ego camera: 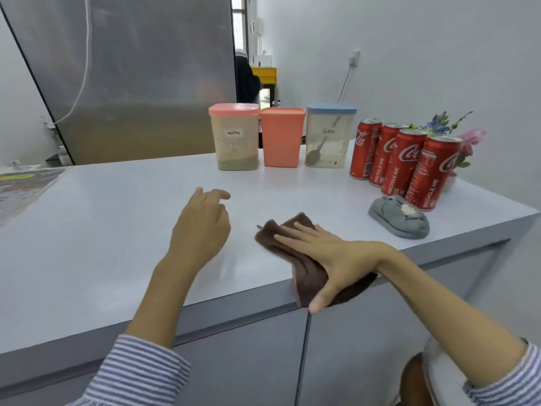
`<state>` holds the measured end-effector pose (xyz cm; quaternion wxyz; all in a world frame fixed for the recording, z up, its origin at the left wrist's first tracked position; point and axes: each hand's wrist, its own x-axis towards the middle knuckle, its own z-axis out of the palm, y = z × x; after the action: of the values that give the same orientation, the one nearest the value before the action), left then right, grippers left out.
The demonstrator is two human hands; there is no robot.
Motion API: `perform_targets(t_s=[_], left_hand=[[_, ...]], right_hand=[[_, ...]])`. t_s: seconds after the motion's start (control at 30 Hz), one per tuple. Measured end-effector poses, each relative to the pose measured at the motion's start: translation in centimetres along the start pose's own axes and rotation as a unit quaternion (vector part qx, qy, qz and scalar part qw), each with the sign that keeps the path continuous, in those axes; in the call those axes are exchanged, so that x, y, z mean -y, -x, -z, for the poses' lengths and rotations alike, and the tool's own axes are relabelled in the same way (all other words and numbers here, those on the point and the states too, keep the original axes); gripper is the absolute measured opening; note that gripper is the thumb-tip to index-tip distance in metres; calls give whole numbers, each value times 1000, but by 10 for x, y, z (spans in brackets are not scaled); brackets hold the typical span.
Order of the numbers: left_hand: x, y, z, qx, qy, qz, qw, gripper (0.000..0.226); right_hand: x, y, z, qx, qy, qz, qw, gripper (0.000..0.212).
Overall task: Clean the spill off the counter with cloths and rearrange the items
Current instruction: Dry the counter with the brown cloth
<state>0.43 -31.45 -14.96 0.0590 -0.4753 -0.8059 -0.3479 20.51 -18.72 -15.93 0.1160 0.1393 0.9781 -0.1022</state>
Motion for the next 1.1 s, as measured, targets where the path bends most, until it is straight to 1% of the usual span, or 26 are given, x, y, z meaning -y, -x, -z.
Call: perform_targets(t_s=[0.03, 0.13, 0.17, 0.37, 0.5, 0.57, 0.63, 0.73, 0.77, 0.83, 0.87, 0.93, 1.0, 1.07, 1.1], left_hand=[[2, 3, 3, 4, 5, -4, 1000, 37], [8, 15, 10, 14, 23, -5, 1000, 37], [9, 19, 12, 16, 27, -9, 999, 37], [39, 41, 30, 27, 32, -10, 999, 35], [61, 52, 45, 31, 36, 0, 999, 34], [73, 57, 56, 34, 37, 5, 999, 34], [88, 61, 69, 33, 38, 18, 999, 34], [109, 65, 90, 19, 38, 36, 998, 34], [114, 66, 95, 14, 40, 41, 998, 34], [122, 68, 103, 8, 44, 46, 998, 34], [126, 70, 105, 8, 46, 45, 998, 34], [134, 72, 109, 14, 52, 45, 998, 33], [143, 75, 112, 23, 54, 47, 997, 33], [155, 76, 117, 29, 50, 49, 997, 33], [162, 76, 121, 28, 50, 53, 997, 33]], right_hand=[[-2, 6, -5, -13, 17, -6, 1000, 121], [1, 11, -24, -117, 62, -40, 990, 119], [2, 10, -29, -139, 73, -50, 986, 119], [17, 4, -38, -174, 74, -97, 977, 121], [57, -11, -44, -213, 54, -100, 971, 107], [86, -22, -42, -207, 39, -112, 971, 99], [114, -40, -35, -170, 11, -130, 977, 98], [143, -76, -17, -89, -9, -136, 987, 111], [152, -90, -11, -69, -22, -140, 988, 111], [174, -119, -3, -59, -83, -157, 982, 100], [187, -132, -3, -74, -106, -166, 978, 96], [214, -149, -11, -124, -88, -176, 973, 86], [232, -151, -24, -168, -45, -152, 973, 69], [230, -145, -31, -184, -44, -116, 975, 55], [224, -141, -30, -185, -51, -111, 975, 52]])
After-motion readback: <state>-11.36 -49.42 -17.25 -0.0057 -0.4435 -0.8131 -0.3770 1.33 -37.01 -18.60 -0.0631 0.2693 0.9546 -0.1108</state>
